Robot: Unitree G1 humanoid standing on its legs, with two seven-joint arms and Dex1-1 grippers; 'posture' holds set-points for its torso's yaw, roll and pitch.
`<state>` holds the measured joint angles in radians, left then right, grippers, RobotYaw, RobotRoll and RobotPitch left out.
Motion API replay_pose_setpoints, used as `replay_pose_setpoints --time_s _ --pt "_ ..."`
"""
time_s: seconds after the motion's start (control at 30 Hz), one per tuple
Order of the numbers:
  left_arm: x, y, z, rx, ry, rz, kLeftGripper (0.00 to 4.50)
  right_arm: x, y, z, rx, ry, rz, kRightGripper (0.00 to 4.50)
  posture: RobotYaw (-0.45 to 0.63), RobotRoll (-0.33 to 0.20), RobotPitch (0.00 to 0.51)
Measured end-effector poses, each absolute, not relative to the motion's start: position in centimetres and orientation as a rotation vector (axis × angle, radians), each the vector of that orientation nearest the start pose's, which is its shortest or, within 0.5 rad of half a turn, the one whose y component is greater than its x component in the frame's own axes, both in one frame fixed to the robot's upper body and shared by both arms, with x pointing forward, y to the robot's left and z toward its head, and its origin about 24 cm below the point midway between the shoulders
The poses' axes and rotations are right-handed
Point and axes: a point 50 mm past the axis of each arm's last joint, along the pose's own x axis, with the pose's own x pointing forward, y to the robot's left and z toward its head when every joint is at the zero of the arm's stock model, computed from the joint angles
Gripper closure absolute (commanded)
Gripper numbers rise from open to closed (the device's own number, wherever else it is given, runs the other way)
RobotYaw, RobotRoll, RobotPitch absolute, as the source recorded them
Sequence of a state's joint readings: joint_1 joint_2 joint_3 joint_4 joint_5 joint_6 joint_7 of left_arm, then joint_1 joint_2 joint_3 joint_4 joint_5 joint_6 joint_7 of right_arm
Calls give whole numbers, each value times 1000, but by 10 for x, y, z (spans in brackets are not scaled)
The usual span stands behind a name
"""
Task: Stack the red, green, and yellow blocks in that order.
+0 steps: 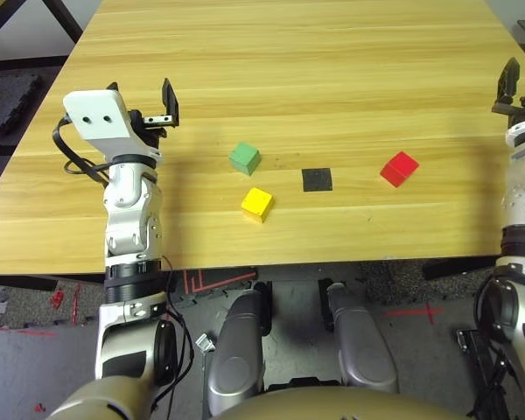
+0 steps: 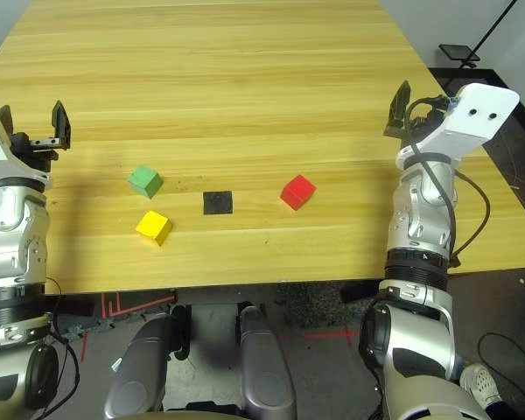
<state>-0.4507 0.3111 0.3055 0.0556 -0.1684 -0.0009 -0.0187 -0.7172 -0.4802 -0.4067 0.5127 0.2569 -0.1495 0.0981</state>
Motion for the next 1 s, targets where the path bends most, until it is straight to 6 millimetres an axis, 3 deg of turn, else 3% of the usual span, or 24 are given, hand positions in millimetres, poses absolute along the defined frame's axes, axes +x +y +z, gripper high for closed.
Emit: replay_pose_setpoints --time_s 0.17,0.33,0.5,0.63,0.8,1.0 --pt "308 247 182 62 -457 208 25 346 -304 211 -2 -483 -264 0 265 35 291" --pt "306 249 179 46 -450 148 25 345 -303 219 -44 -476 -208 0 260 23 295" --pt "306 242 188 52 -468 -135 25 341 -297 234 -95 -483 -97 0 258 13 285" --pt "301 232 188 89 -427 -444 25 336 -284 232 -34 -423 59 0 251 13 304" --pt "296 233 182 102 -281 -807 25 324 -256 230 4 -245 325 0 221 -2 321" --pt "308 229 197 111 -262 -1036 25 300 -230 228 -89 -42 572 0 191 -11 317"
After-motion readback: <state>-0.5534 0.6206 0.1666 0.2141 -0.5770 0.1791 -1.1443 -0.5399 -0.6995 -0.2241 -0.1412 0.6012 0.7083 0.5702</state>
